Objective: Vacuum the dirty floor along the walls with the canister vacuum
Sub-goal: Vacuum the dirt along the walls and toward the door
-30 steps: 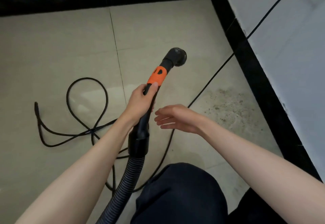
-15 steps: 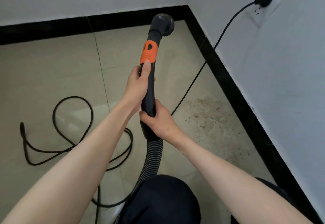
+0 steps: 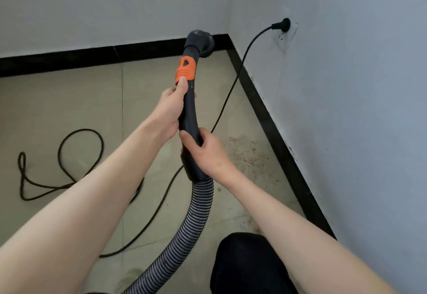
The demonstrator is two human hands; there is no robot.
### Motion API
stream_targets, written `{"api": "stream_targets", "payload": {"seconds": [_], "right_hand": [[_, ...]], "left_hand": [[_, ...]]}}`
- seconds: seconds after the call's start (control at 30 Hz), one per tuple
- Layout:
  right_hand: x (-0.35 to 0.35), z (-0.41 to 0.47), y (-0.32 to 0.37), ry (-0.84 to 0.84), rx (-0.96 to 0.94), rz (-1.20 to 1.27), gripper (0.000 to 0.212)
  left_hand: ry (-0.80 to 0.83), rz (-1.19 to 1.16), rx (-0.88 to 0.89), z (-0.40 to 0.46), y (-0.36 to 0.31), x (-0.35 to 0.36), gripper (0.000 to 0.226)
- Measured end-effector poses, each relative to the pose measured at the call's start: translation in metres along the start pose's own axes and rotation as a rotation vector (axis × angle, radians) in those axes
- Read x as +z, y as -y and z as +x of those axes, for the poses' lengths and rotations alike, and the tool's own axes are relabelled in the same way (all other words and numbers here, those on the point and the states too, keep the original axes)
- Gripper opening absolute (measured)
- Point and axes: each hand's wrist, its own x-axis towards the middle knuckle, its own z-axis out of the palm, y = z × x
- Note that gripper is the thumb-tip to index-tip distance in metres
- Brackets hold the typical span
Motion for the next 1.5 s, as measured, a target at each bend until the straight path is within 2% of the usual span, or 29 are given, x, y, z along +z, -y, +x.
{"api": "stream_targets", "payload": {"seconds": [0.13,0.3,0.47,0.7,0.8,0.87,0.9,0.97,1.03,1.07,1.13,1.2,1.27,1.37,1.43,1.5], "right_hand": [[-0.006,-0.015,-0.025,-0.037,-0.038,0.033,0.022],[0.001,-0.036,-0.079,-0.066,-0.052,-0.031,0.021],[0.006,-0.063,-0.129,-0.014,0.065,-0.09,0.025],[0.012,-0.09,-0.178,0.001,0.212,-0.107,0.019],[0.019,-0.084,-0.179,-0.05,0.27,-0.127,0.022],[0.022,-0.077,-0.175,-0.162,0.253,-0.142,0.03],[0.022,-0.074,-0.173,-0.215,0.241,-0.15,0.033],[0.018,-0.067,-0.173,-0.261,0.228,-0.15,0.035],[0.013,-0.061,-0.177,-0.27,0.232,-0.084,0.032],[0.012,-0.059,-0.179,-0.272,0.24,-0.052,0.029],[0.011,-0.058,-0.184,-0.263,0.257,-0.033,0.024],[0.013,-0.062,-0.19,-0.234,0.267,-0.053,0.018],[0.016,-0.065,-0.193,-0.178,0.29,-0.063,0.018],[0.021,-0.061,-0.188,-0.078,0.351,0.0,0.018],[0.023,-0.054,-0.181,-0.011,0.403,0.08,0.016],[0.026,-0.05,-0.174,0.025,0.442,0.184,0.015]], "left_hand": [[0.05,0.037,0.001,-0.01,0.022,0.012,0.031],[0.131,-0.009,-0.027,-0.015,0.082,0.009,0.032],[0.233,-0.03,-0.109,-0.022,0.149,0.0,0.027],[0.31,-0.125,-0.219,-0.035,0.211,0.01,0.022],[0.336,-0.105,-0.214,-0.033,0.217,0.013,0.021],[0.372,-0.037,-0.18,-0.026,0.217,0.015,0.025],[0.353,0.03,-0.137,-0.02,0.219,0.013,0.027],[0.213,0.247,-0.001,-0.006,0.228,0.0,0.03],[0.021,0.603,0.131,0.011,0.249,-0.031,0.029],[-0.057,0.775,0.144,0.019,0.263,-0.051,0.031],[-0.166,1.023,0.041,0.029,0.291,-0.089,0.039],[-0.192,1.167,-0.102,0.031,0.31,-0.115,0.044],[-0.151,1.197,-0.13,0.033,0.321,-0.13,0.039],[-0.096,1.182,-0.042,0.041,0.326,-0.14,0.023],[-0.154,1.138,0.001,0.05,0.319,-0.146,0.021],[-0.294,1.038,0.06,0.062,0.305,-0.157,0.02]]}}
